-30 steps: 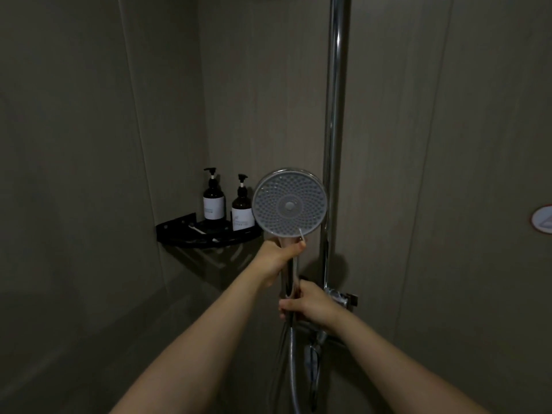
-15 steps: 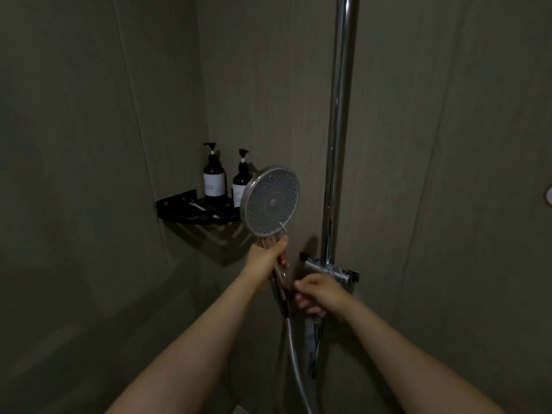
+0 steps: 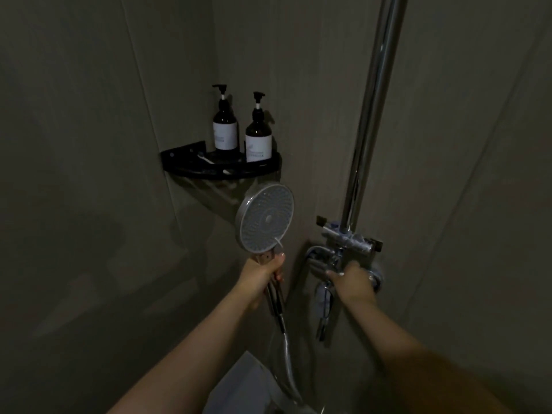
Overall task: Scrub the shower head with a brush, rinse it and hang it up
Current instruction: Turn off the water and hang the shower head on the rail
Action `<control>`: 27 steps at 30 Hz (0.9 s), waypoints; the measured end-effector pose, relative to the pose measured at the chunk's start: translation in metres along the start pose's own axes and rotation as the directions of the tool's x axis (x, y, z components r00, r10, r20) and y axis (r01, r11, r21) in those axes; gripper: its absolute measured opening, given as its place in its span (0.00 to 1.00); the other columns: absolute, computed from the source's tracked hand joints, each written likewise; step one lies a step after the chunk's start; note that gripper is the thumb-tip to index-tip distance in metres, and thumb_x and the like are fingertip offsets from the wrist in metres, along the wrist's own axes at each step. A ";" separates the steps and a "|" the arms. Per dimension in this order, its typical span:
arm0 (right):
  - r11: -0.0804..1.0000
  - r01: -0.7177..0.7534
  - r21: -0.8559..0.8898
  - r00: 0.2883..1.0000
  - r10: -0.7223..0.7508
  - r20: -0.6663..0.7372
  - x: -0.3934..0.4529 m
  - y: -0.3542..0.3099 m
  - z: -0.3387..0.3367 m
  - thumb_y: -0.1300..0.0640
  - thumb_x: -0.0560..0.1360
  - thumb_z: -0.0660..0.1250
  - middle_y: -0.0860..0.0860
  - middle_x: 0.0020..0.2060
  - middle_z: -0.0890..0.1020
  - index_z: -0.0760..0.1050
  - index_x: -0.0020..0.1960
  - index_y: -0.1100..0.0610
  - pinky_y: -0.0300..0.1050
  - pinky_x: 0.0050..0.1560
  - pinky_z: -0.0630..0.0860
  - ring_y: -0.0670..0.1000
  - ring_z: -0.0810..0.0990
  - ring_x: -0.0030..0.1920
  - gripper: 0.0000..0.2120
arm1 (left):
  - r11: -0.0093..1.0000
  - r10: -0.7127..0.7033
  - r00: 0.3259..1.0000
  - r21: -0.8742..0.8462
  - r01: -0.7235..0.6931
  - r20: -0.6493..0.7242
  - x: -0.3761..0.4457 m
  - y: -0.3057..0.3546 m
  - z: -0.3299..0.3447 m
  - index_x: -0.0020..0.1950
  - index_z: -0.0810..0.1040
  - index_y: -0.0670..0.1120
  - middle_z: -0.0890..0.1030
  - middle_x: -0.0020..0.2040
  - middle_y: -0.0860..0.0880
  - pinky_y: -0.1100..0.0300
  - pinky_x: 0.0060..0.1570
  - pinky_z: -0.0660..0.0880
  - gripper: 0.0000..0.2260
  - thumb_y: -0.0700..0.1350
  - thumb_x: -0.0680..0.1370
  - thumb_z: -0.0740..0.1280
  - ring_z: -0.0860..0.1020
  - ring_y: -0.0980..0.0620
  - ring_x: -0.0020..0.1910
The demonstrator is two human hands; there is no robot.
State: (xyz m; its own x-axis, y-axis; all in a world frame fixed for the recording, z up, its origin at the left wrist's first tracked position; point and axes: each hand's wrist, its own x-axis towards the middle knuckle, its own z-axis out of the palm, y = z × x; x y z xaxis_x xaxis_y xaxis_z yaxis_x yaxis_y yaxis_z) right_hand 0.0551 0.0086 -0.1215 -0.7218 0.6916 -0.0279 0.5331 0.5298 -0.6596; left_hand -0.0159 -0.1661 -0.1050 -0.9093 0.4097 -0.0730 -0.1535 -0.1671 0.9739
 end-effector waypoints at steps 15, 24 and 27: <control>0.857 -0.314 0.408 0.949 0.285 0.132 0.030 -0.026 0.030 0.56 0.80 0.53 0.65 0.57 0.78 0.72 0.63 0.65 0.54 0.51 0.79 0.63 0.79 0.57 0.18 | 1.000 0.013 1.000 0.000 -0.013 0.029 0.023 -0.012 -0.007 0.26 0.73 0.48 0.72 0.22 0.52 0.55 0.38 0.68 0.18 0.36 0.76 0.65 0.70 0.55 0.23; 0.852 -0.402 0.335 0.911 0.409 0.053 0.035 -0.034 0.043 0.57 0.82 0.45 0.64 0.61 0.75 0.64 0.68 0.64 0.53 0.60 0.72 0.62 0.75 0.61 0.19 | 0.999 -0.013 0.999 -0.048 0.015 0.043 0.026 -0.008 0.005 0.34 0.70 0.44 0.71 0.21 0.53 0.62 0.30 0.70 0.12 0.35 0.77 0.63 0.69 0.56 0.21; 0.363 -0.464 0.808 0.824 0.512 0.243 0.035 -0.037 0.047 0.50 0.82 0.48 0.56 0.39 0.74 0.71 0.48 0.61 0.42 0.32 0.75 0.55 0.75 0.36 0.18 | 0.996 -0.036 0.998 -0.074 0.039 0.042 0.027 -0.010 0.008 0.34 0.70 0.44 0.70 0.21 0.53 0.62 0.30 0.69 0.12 0.35 0.77 0.63 0.68 0.57 0.21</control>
State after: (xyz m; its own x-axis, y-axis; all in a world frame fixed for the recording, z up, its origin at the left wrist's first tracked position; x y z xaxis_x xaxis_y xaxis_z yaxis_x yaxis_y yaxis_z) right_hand -0.0109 -0.0100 -0.1333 -0.4285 0.7218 -0.5435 0.1717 -0.5255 -0.8333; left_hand -0.0357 -0.1465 -0.1153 -0.8859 0.4531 -0.0991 -0.2174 -0.2170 0.9517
